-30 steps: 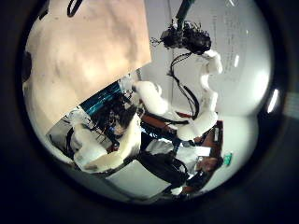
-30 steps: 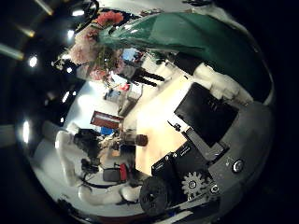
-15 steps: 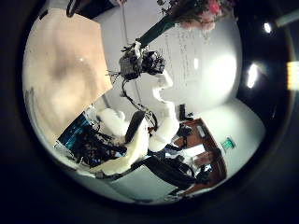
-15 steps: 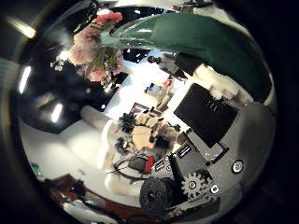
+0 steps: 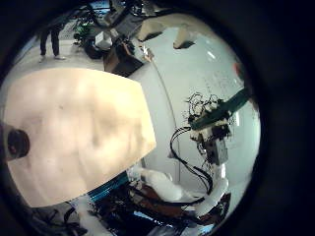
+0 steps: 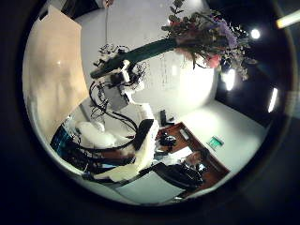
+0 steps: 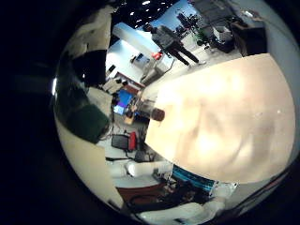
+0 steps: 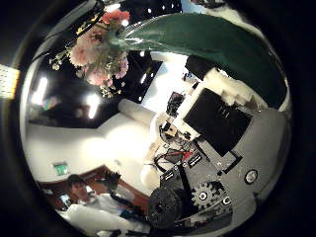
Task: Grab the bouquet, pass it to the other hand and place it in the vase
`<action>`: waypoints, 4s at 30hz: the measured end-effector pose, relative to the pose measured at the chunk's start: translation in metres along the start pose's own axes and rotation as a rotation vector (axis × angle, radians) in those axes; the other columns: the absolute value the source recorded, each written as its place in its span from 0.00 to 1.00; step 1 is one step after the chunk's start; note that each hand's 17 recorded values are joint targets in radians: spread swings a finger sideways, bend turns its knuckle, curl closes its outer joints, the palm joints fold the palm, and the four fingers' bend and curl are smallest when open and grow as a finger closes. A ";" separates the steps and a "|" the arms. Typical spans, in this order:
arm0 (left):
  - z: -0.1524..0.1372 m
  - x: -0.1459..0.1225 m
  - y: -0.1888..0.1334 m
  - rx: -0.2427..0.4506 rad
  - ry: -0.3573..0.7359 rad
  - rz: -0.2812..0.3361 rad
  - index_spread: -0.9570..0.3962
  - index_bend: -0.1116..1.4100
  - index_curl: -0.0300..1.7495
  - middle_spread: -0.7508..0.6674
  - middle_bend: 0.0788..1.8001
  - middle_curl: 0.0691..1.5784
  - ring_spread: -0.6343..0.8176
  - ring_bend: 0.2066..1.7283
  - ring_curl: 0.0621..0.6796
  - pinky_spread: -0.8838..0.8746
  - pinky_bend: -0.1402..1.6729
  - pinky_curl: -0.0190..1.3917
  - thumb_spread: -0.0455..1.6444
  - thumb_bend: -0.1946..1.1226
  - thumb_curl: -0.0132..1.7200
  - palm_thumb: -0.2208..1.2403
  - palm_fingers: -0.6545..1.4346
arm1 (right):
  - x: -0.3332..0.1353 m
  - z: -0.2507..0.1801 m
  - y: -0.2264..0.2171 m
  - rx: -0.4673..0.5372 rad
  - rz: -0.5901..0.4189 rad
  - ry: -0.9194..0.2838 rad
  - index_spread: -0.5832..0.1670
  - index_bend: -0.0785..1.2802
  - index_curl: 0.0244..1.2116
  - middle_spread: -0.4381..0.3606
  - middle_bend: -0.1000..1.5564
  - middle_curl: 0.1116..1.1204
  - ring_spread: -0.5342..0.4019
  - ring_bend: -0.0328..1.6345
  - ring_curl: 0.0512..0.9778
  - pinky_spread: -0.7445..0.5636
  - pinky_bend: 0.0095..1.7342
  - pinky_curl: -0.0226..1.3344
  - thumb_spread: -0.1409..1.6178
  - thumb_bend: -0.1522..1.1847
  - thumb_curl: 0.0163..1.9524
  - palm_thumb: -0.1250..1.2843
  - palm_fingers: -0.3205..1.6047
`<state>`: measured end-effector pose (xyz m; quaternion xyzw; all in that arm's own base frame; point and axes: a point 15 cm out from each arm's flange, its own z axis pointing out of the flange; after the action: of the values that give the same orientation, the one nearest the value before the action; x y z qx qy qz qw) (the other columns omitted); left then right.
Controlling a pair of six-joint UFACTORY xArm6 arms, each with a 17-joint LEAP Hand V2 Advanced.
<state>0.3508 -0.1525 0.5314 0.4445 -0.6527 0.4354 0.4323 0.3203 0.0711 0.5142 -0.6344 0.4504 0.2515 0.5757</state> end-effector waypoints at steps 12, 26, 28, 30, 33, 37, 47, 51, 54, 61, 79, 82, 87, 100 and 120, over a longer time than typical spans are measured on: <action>0.021 0.015 -0.003 0.002 0.078 0.045 0.83 0.17 0.17 0.80 0.10 0.19 0.81 0.26 0.26 0.84 0.37 0.13 0.58 0.12 0.19 0.34 0.35 | 0.004 0.039 0.022 -0.111 0.002 -0.065 0.51 0.96 0.65 0.42 0.92 0.58 0.38 0.90 0.65 0.44 0.69 0.73 0.54 0.12 0.64 0.94 0.76; 0.037 0.037 0.004 -0.015 0.142 0.055 0.83 0.15 0.16 0.60 0.25 0.25 0.68 0.32 0.27 0.77 0.40 0.12 0.56 0.12 0.20 0.35 0.45 | 0.016 0.062 0.032 -0.180 -0.004 -0.012 0.51 0.96 0.65 0.43 0.92 0.58 0.38 0.91 0.66 0.44 0.67 0.78 0.52 0.14 0.68 0.96 0.76; 0.041 0.040 0.005 -0.026 0.149 0.048 0.82 0.16 0.16 0.56 0.27 0.26 0.63 0.34 0.28 0.74 0.42 0.12 0.56 0.12 0.20 0.35 0.47 | 0.017 0.066 0.030 -0.186 -0.010 0.004 0.51 0.96 0.65 0.43 0.92 0.58 0.38 0.91 0.66 0.44 0.67 0.78 0.52 0.14 0.69 0.96 0.76; 0.046 0.043 0.007 -0.041 0.157 0.040 0.81 0.17 0.16 0.53 0.28 0.27 0.58 0.36 0.29 0.70 0.44 0.12 0.56 0.12 0.20 0.36 0.49 | 0.016 0.072 0.033 -0.210 -0.017 0.007 0.51 0.96 0.65 0.43 0.92 0.58 0.38 0.90 0.66 0.44 0.67 0.79 0.52 0.14 0.69 0.96 0.76; 0.049 0.046 0.007 -0.044 0.187 0.020 0.77 0.19 0.16 0.46 0.32 0.29 0.48 0.39 0.31 0.62 0.48 0.12 0.57 0.13 0.20 0.37 0.55 | 0.012 0.079 0.036 -0.230 -0.019 -0.001 0.51 0.96 0.65 0.43 0.92 0.58 0.38 0.90 0.66 0.44 0.67 0.79 0.51 0.15 0.70 0.97 0.76; 0.050 0.055 0.008 -0.051 0.249 -0.007 0.67 0.19 0.17 0.35 0.39 0.32 0.27 0.47 0.35 0.39 0.62 0.15 0.57 0.14 0.21 0.41 0.73 | 0.014 0.081 0.032 -0.215 -0.022 0.018 0.51 0.96 0.64 0.43 0.92 0.58 0.38 0.90 0.66 0.44 0.66 0.80 0.50 0.16 0.72 0.96 0.76; 0.041 0.061 0.001 -0.002 0.366 -0.044 0.39 0.52 0.30 0.21 0.55 0.46 0.14 0.72 0.68 0.23 0.81 0.30 0.62 0.25 0.29 0.72 0.93 | 0.034 0.076 0.023 -0.168 0.028 0.096 0.51 0.96 0.64 0.42 0.91 0.57 0.38 0.89 0.66 0.43 0.65 0.82 0.49 0.09 0.68 0.90 0.76; 0.033 0.065 -0.004 0.042 0.341 -0.005 0.33 0.62 0.36 0.20 0.60 0.49 0.15 0.78 0.75 0.23 0.85 0.33 0.62 0.25 0.32 0.76 0.89 | 0.038 0.075 0.021 -0.153 0.033 0.105 0.49 0.87 0.61 0.43 0.87 0.54 0.38 0.86 0.62 0.40 0.62 0.76 0.52 0.08 0.60 0.84 0.73; 0.022 0.070 -0.005 0.073 0.320 0.026 0.30 0.66 0.40 0.20 0.63 0.50 0.16 0.81 0.78 0.24 0.88 0.35 0.63 0.25 0.34 0.78 0.88 | 0.053 0.080 0.035 -0.160 0.086 0.087 0.47 0.77 0.59 0.42 0.81 0.51 0.37 0.83 0.59 0.35 0.60 0.72 0.54 0.08 0.56 0.81 0.68; -0.019 0.087 -0.011 0.175 0.219 0.119 0.27 0.68 0.46 0.20 0.66 0.52 0.17 0.85 0.82 0.25 0.89 0.39 0.64 0.23 0.38 0.80 0.86 | 0.065 0.079 0.046 -0.149 0.136 0.083 0.38 0.46 0.51 0.39 0.68 0.46 0.33 0.78 0.54 0.28 0.58 0.65 0.56 0.08 0.47 0.76 0.43; -0.109 0.098 -0.007 0.362 0.049 0.202 0.23 0.63 0.58 0.21 0.68 0.52 0.17 0.86 0.83 0.25 0.89 0.42 0.66 0.17 0.44 0.81 0.85 | 0.075 0.078 0.035 -0.147 0.167 0.081 0.30 0.24 0.33 0.56 0.35 0.24 0.71 0.53 0.29 0.87 0.51 0.53 0.61 0.08 0.31 0.65 0.18; -0.126 0.097 -0.004 0.398 0.023 0.207 0.22 0.62 0.59 0.21 0.68 0.52 0.17 0.86 0.83 0.25 0.89 0.43 0.66 0.16 0.45 0.82 0.85 | 0.075 0.078 0.034 -0.150 0.165 0.081 0.29 0.21 0.31 0.58 0.32 0.23 0.75 0.51 0.27 0.92 0.50 0.50 0.62 0.09 0.30 0.64 0.19; -0.155 0.091 0.010 0.425 -0.017 0.198 0.21 0.61 0.61 0.21 0.68 0.52 0.17 0.86 0.83 0.25 0.89 0.43 0.66 0.15 0.46 0.82 0.85 | 0.076 0.078 0.034 -0.151 0.167 0.079 0.29 0.19 0.30 0.60 0.30 0.22 0.78 0.49 0.24 0.95 0.48 0.47 0.62 0.09 0.28 0.63 0.20; -0.253 0.058 0.054 0.573 -0.090 0.152 0.19 0.57 0.65 0.21 0.68 0.52 0.17 0.86 0.82 0.25 0.88 0.44 0.66 0.14 0.47 0.82 0.85 | 0.084 0.081 0.036 -0.159 0.190 0.071 0.31 0.18 0.26 0.61 0.26 0.22 0.79 0.46 0.20 0.99 0.46 0.41 0.64 0.10 0.26 0.62 0.22; -0.321 -0.013 0.073 0.671 -0.054 0.057 0.17 0.55 0.68 0.21 0.68 0.52 0.17 0.85 0.82 0.24 0.87 0.45 0.66 0.14 0.48 0.82 0.85 | 0.090 0.083 0.043 -0.164 0.211 0.063 0.32 0.18 0.23 0.61 0.23 0.22 0.80 0.43 0.17 1.00 0.45 0.34 0.65 0.10 0.26 0.62 0.24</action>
<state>0.3410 0.1723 0.5845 0.5549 -0.4963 0.6260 0.2323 0.3418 0.1283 0.3997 -0.6363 0.5103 0.3264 0.4777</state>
